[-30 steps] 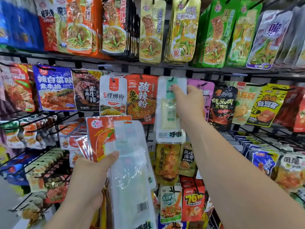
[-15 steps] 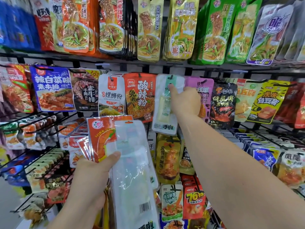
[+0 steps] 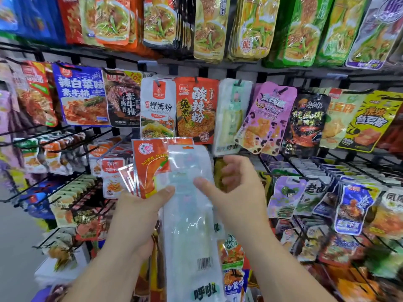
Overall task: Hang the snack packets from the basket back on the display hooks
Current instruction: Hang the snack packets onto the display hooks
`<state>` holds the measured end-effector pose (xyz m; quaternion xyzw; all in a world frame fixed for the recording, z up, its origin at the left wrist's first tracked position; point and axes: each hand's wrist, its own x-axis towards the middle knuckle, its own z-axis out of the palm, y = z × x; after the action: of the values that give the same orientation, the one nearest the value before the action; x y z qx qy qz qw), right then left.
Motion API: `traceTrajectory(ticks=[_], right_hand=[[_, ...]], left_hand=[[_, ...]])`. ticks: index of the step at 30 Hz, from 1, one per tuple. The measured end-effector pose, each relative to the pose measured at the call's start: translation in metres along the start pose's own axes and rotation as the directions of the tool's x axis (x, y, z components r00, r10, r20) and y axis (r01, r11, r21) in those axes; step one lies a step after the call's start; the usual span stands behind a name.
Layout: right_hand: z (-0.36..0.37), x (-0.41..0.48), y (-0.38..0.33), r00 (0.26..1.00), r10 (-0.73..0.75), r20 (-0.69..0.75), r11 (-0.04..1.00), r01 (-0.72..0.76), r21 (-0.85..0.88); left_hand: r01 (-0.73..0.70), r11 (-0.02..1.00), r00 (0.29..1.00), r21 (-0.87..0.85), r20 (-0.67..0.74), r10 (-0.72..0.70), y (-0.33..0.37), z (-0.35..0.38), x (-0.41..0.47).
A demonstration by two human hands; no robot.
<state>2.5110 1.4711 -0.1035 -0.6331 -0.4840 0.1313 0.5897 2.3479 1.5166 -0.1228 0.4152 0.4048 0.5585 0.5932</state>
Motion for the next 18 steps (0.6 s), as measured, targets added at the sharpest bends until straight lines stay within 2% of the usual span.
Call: traceTrajectory(ticks=[2, 5, 11, 18], right_hand=[[0.006, -0.011, 0.012, 0.991, 0.095, 0.097, 0.995, -0.091, -0.040], [0.007, -0.013, 0.021, 0.980, 0.171, 0.102, 0.985, -0.173, 0.008], [0.007, -0.015, 0.037, 0.973, 0.207, 0.105, 0.962, -0.222, 0.157], [0.002, -0.009, 0.055, 0.974, 0.207, 0.088, 0.963, -0.219, 0.160]], left_hand=[[-0.010, 1.000, 1.000, -0.006, -0.003, 0.010, 0.000, 0.006, -0.005], [0.005, 1.000, 1.000, -0.018, -0.008, -0.005, -0.003, 0.011, -0.009], [0.061, 0.998, 0.998, -0.006, -0.010, -0.061, -0.016, 0.014, -0.010], [0.066, 0.998, 0.998, -0.020, -0.022, -0.066, -0.020, 0.010, -0.010]])
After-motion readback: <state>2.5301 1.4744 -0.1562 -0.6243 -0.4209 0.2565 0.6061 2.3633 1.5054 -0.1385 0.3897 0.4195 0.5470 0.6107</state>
